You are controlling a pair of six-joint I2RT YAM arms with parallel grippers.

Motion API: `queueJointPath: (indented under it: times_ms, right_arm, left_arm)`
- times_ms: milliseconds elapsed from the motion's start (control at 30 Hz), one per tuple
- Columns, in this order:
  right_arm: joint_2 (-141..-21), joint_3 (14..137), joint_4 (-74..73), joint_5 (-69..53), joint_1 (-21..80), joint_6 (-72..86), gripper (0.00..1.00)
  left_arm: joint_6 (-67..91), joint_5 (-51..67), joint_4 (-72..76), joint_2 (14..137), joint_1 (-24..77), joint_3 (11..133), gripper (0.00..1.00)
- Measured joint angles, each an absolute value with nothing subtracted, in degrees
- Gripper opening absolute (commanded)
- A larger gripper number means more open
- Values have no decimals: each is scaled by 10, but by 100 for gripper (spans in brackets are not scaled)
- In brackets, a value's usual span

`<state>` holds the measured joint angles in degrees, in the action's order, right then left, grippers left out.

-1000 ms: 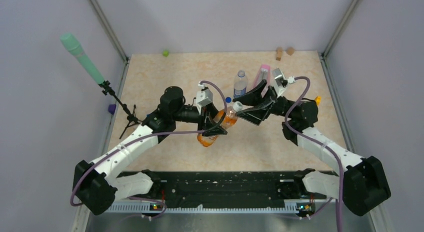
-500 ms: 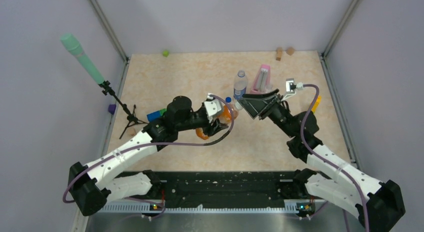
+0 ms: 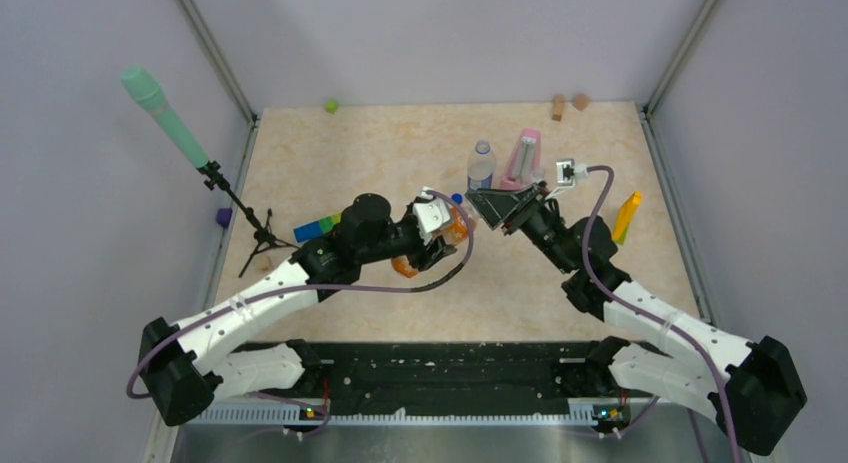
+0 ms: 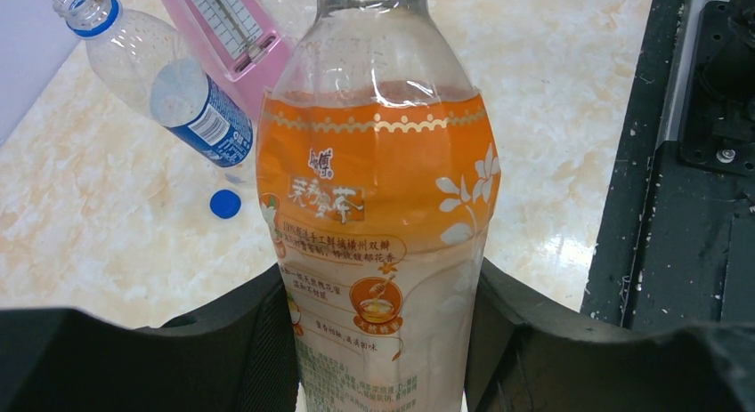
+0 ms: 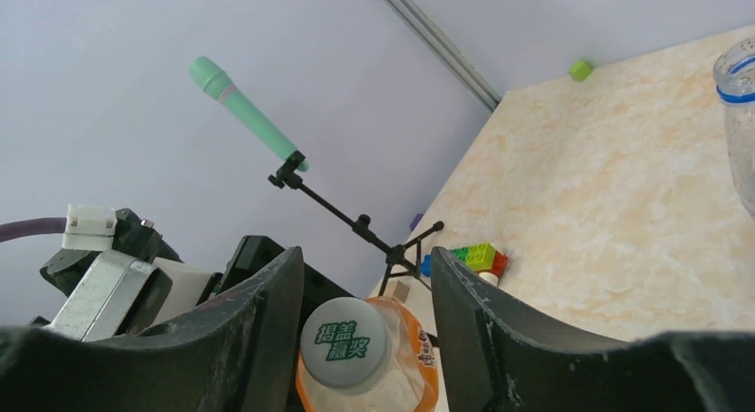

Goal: Unscrew the bottle caps
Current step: Unscrew the bottle cap from the plastic bottle.

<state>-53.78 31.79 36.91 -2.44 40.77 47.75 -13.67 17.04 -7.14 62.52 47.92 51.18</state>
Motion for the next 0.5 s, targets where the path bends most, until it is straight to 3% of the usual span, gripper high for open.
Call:
queueJointPath:
  times_ms: [133,200,333,500]
  right_arm:
    - [-538,318,379,-16,408,478,38]
    - [-538,317,384,-16,409,480,39]
    - [-538,307,398,-17,409,484,55]
    - [-539,300,404,-20,409,488,44]
  left_arm:
    - [-136,169,-71,625,481,513,0]
    - [-136,169,-71,627,481,513,0]
    - [-132,170,-67,632,481,513,0]
    - [-125,170,-61,637,482,515,0]
